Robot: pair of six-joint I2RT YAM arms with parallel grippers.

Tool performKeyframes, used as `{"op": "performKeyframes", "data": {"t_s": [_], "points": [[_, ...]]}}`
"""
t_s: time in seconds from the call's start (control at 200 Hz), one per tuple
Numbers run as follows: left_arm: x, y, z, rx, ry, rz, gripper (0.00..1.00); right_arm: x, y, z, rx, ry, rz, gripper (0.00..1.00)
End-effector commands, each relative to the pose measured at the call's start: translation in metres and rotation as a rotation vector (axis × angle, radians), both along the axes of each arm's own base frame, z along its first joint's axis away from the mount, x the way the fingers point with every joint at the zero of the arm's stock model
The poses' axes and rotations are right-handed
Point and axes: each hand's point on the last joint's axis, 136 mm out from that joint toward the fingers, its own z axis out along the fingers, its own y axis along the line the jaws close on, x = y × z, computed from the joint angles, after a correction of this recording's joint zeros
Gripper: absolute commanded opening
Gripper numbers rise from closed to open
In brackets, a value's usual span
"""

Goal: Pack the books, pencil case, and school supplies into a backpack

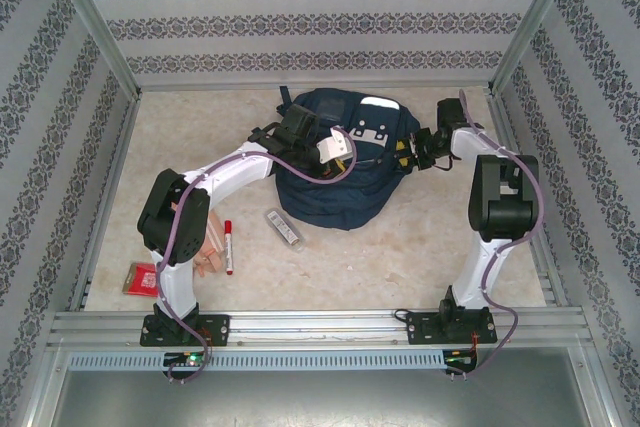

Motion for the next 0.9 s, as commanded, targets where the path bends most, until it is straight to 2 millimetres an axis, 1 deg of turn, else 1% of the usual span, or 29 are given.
{"op": "performKeyframes", "data": {"t_s": [0.0,0.05,0.07,0.115,0.25,0.365,0.475,0.61,0.695,0.779,0.894], "points": [[0.002,-0.005,0.044,-0.110,-0.073,-0.029,0.00,0.007,0.002,0.002,0.000,-0.001,-0.010,0.22],[0.002,-0.004,0.042,-0.108,-0.065,-0.022,0.00,0.009,0.002,0.007,-0.006,-0.020,-0.003,0.17],[0.003,-0.004,0.042,-0.108,-0.063,-0.018,0.00,0.009,0.002,0.009,-0.008,-0.028,0.000,0.13],[0.004,-0.003,0.040,-0.105,-0.055,-0.009,0.00,0.009,0.002,0.014,-0.015,-0.043,0.008,0.10],[0.009,0.001,0.036,-0.107,-0.026,0.026,0.00,0.007,0.001,0.025,-0.036,-0.077,0.037,0.09],[0.016,0.004,0.036,-0.122,0.008,0.072,0.00,0.005,0.004,0.032,-0.056,-0.130,0.099,0.09],[0.023,0.011,0.032,-0.124,0.050,0.116,0.00,0.014,0.014,0.048,-0.073,-0.294,0.252,0.12],[0.017,0.012,0.029,-0.135,0.043,0.086,0.00,0.022,0.020,0.058,-0.174,-0.459,0.382,0.20],[0.010,0.010,0.029,-0.150,0.065,0.053,0.00,0.027,0.025,0.060,-0.185,-0.542,0.437,0.24],[0.007,0.008,0.029,-0.160,0.082,0.036,0.00,0.029,0.029,0.060,-0.179,-0.595,0.476,0.24],[0.006,0.007,0.028,-0.161,0.088,0.028,0.00,0.031,0.033,0.061,-0.177,-0.645,0.506,0.21]]}}
